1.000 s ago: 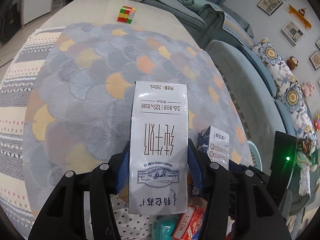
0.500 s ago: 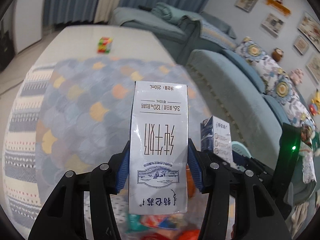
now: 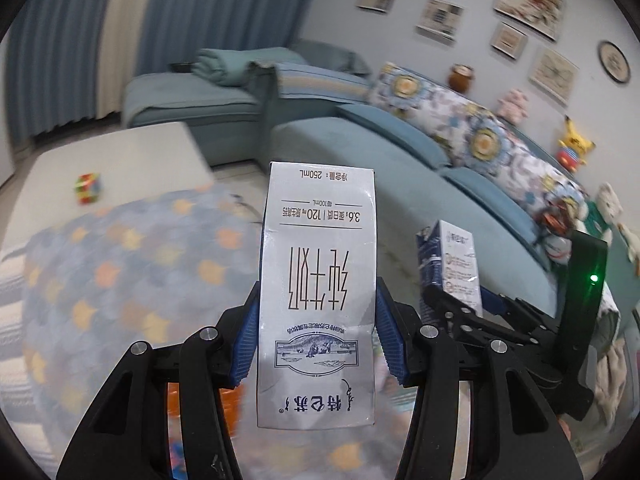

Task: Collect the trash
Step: 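Carry both cartons over the basket and open both tools, then return to the table and grasp the red plastic bag with right tool, then grasp the white paper cup with left tool while right tool holds red bag, then carry the cup and red bag over the teal basket and open both tools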

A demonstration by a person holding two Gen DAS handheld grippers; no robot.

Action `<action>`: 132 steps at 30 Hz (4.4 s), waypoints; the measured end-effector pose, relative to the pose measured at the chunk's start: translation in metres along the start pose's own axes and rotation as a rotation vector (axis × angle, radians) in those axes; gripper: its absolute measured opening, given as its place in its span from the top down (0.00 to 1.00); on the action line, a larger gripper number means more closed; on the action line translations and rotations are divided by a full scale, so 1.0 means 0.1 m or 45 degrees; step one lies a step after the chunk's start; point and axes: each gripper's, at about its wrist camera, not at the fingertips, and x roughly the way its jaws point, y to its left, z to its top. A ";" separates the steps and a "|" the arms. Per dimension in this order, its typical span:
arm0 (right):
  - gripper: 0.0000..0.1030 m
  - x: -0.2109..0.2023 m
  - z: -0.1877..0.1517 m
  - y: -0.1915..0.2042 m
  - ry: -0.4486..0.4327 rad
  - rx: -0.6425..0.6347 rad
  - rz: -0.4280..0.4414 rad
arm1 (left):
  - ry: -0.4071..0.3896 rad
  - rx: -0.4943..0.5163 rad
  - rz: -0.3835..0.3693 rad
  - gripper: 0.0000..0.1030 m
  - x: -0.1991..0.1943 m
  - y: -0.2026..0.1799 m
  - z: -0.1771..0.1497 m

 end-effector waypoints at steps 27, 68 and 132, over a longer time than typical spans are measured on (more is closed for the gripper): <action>0.37 1.07 -0.77 -1.63 0.299 0.315 -0.205 | 0.266 0.157 -0.157 0.25 1.70 -0.75 -0.60; 0.37 -0.20 -2.40 1.80 0.291 -0.427 0.481 | 0.070 -0.347 0.199 0.21 -1.63 1.82 -2.12; 0.71 -0.73 -1.25 -0.57 -0.036 0.074 0.104 | 0.161 -0.174 0.068 0.67 -0.40 0.98 -1.67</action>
